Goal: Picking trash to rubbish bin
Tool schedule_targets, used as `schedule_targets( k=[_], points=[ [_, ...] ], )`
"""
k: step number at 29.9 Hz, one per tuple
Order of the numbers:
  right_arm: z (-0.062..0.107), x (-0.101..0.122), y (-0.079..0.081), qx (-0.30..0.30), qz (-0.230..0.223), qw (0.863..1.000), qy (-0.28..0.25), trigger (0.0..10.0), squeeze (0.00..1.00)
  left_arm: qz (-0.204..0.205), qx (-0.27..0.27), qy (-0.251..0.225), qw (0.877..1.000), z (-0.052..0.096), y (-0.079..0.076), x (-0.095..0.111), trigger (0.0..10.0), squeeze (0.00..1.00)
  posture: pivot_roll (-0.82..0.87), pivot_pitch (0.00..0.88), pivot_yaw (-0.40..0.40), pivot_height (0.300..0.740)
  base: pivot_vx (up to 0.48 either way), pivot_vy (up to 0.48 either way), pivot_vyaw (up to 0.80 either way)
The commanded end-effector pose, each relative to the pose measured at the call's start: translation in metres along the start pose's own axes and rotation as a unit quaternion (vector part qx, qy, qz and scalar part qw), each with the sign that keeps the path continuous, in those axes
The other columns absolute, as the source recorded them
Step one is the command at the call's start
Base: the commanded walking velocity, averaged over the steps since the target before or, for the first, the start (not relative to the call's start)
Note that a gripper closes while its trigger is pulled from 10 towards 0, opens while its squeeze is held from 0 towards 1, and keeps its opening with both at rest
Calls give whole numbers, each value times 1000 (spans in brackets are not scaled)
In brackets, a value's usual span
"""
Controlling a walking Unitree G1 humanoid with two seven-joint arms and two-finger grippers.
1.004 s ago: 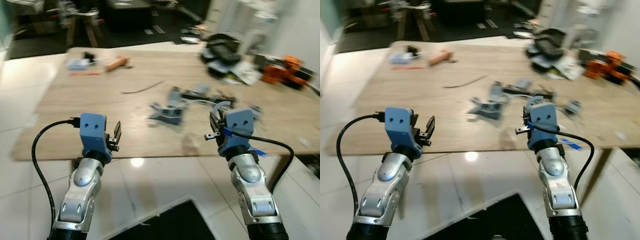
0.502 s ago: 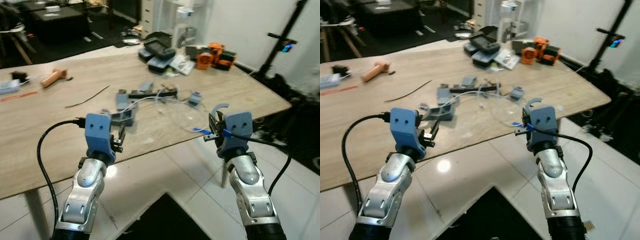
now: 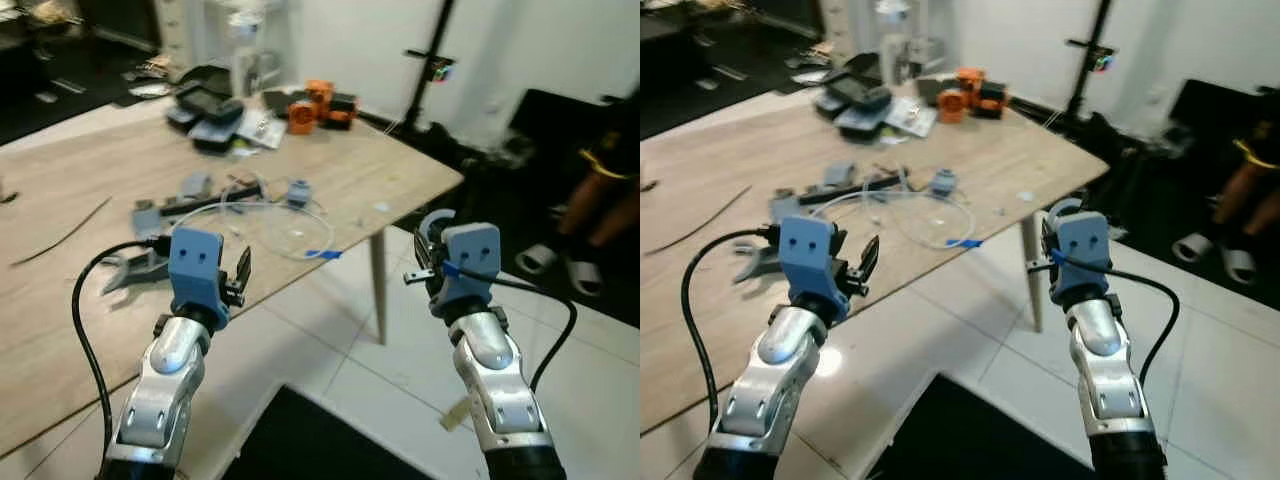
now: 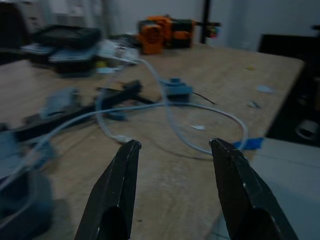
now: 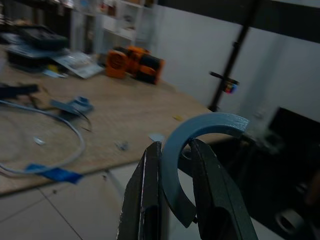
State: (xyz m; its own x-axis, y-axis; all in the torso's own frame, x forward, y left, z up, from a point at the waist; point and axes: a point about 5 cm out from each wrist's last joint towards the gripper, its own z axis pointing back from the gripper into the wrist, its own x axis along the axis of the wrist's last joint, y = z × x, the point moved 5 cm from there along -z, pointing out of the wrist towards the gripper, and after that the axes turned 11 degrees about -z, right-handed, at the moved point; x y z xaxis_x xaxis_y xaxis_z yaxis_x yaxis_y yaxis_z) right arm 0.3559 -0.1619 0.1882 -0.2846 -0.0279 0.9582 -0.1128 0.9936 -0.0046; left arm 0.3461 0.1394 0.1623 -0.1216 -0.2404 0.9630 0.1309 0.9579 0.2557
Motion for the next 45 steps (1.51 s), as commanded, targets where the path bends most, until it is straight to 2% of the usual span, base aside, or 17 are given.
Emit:
schedule_targets(
  k=[1,8,17,22,26,29,34,38,43,45],
  points=[
    [1,-6,0,-1,-4,1000,9,10000,0,-9,4,9,1000,1,4,-4,10000,0,-17,91,-19,740,0,0,-800],
    [-2,-6,-4,-5,-6,1000,7,10000,0,-12,1,9,1000,-2,4,-5,10000,0,-23,85,-20,740,0,0,-800],
    [2,-10,-13,-19,-7,1000,14,10000,0,-24,-9,6,1000,-10,-1,-2,10000,0,-24,97,0,740,0,0,-800],
    [5,-14,-11,-22,-10,1000,18,10000,0,-25,-14,10,1000,-13,-2,-4,10000,0,-35,105,6,740,0,0,-800],
    [7,-19,-7,-16,-12,999,28,10000,0,-19,-5,10,1000,-12,3,-3,10000,0,-20,103,-11,740,0,0,-800],
    [5,-26,-7,-11,-9,999,36,10000,0,-20,9,21,1000,-8,9,-10,10000,0,-16,95,-14,740,0,0,-800],
    [-2,-24,-9,-8,-13,999,35,10000,0,-18,14,20,1000,-6,13,-9,10000,0,5,108,-34,740,0,0,-800],
    [-4,-27,-4,1,-19,999,38,10000,0,-19,25,24,999,-3,19,-11,10000,0,5,97,-31,740,0,0,-800],
    [-3,-24,-5,0,-18,999,33,10000,0,-13,27,26,999,-7,18,-11,10000,0,-15,76,-23,740,0,0,-800],
    [-4,-24,-7,-6,-17,999,33,10000,0,-24,21,30,999,-9,15,-13,10000,0,-14,76,-30,740,0,0,-800]
  ],
)
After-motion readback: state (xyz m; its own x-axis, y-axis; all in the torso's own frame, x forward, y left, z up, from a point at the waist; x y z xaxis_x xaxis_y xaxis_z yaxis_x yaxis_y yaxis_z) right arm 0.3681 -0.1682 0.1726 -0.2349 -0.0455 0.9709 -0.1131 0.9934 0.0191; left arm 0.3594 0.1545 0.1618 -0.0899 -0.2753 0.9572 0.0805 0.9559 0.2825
